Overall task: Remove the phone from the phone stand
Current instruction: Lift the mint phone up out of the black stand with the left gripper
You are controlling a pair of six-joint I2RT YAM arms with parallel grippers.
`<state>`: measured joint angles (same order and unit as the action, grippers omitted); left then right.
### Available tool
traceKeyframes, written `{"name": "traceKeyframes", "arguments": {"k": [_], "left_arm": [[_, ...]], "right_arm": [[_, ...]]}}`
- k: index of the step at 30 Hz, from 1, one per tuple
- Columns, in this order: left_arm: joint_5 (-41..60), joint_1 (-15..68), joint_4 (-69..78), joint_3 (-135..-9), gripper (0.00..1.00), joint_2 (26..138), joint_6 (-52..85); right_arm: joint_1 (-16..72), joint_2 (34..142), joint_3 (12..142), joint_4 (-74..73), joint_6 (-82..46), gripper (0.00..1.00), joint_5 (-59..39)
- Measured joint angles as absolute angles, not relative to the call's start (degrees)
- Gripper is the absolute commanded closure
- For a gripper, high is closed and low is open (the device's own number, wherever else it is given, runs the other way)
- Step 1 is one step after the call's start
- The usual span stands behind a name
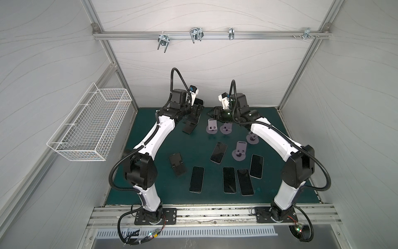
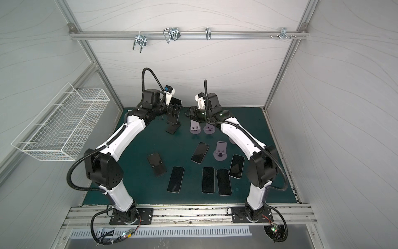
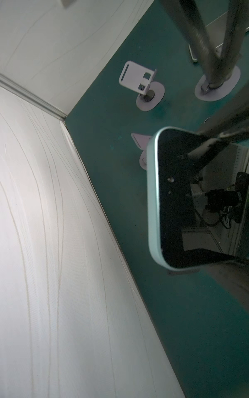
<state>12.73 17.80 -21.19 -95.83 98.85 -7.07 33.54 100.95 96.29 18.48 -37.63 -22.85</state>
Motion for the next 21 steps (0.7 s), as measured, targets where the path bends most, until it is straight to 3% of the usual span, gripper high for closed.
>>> {"name": "traceKeyframes", "arguments": {"k": [21], "left_arm": [[6.4,28.0,-29.3,-82.1,0.49,83.9,-2.7]], "right_arm": [[36.4,80.5,78.9,22.8,-34.9,0.51,-20.5]]}}
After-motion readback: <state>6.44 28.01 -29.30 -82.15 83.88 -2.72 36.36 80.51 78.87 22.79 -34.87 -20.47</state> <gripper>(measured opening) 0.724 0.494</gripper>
